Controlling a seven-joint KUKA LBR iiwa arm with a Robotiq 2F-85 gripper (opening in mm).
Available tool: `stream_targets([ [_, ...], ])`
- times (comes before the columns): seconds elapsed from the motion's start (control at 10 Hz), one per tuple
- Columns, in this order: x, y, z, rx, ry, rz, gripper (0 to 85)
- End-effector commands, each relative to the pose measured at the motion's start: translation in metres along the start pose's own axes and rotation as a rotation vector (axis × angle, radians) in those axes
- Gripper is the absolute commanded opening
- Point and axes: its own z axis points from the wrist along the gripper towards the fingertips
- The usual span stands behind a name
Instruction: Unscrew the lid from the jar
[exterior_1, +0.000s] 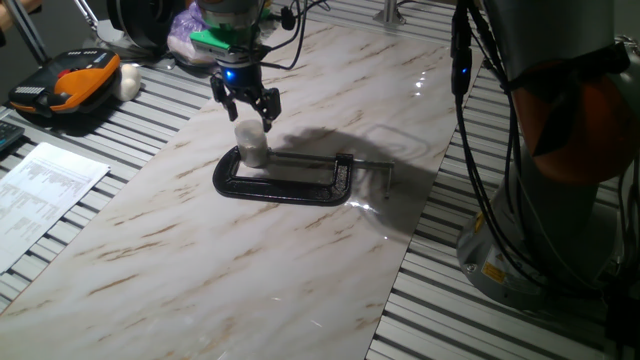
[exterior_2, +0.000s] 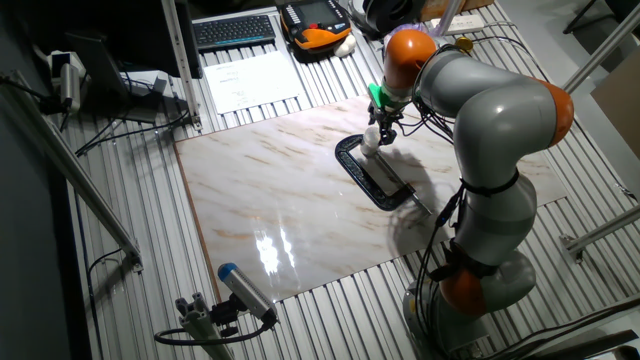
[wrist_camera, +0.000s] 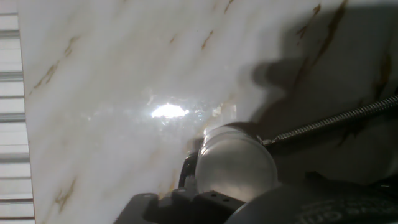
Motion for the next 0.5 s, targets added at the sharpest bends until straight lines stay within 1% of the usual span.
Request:
stream_targets([
  [0.0, 0.0, 0.0003, 0.0009, 0.0, 0.0, 0.0, 85.0],
  [0.4, 0.0008, 0.0043, 0.0108, -0.003, 0.003, -0.002, 85.0],
])
